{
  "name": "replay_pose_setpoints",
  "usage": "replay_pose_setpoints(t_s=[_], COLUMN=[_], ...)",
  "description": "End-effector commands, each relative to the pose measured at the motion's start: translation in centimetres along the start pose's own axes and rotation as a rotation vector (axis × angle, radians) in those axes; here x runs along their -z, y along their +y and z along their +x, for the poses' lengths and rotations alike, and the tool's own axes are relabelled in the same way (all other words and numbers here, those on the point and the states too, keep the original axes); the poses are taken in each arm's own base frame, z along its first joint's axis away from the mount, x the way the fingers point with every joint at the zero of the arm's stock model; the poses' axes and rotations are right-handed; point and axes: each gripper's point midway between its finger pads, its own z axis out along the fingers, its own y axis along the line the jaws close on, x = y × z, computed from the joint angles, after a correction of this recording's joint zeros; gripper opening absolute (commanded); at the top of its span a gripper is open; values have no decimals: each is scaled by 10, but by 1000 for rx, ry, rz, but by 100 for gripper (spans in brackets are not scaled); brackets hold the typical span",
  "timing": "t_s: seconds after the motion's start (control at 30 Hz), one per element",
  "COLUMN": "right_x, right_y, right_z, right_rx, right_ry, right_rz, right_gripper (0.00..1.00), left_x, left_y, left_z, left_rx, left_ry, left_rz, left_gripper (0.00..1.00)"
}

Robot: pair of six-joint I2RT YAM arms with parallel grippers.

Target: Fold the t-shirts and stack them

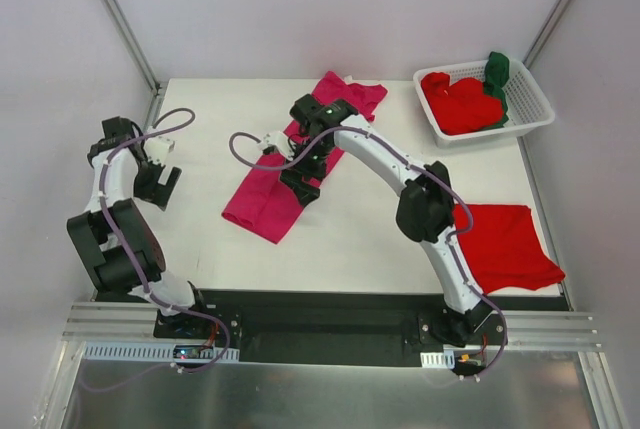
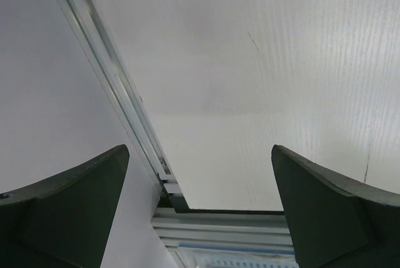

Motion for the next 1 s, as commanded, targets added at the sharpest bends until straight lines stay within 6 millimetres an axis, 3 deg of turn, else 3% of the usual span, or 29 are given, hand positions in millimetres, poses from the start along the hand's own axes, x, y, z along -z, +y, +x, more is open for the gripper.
replay_pose_setpoints(t_s=[0.0,0.27,0.5,0.67,0.97], right_x=[16,-36,-66,-90,-103], right_y=[5,-4,-14,-15,-5], right_z=[-37,-27,-44,-43,-39], right_rx=[151,171,184,196,221], right_ry=[-106,-59,-69,-36,37], right_rz=[78,58,108,115,135], right_gripper=[96,96,96,96,96], left_x=[8,15,26,28,39], left_y=[-1,-7,-14,-15,-21], left_z=[24,47,65,65,51], left_rx=[44,102,88,100,123], left_ry=[25,47,66,55,-25], left_rz=[-10,-44,-66,-63,-43], left_gripper=[99,100,99,99,99])
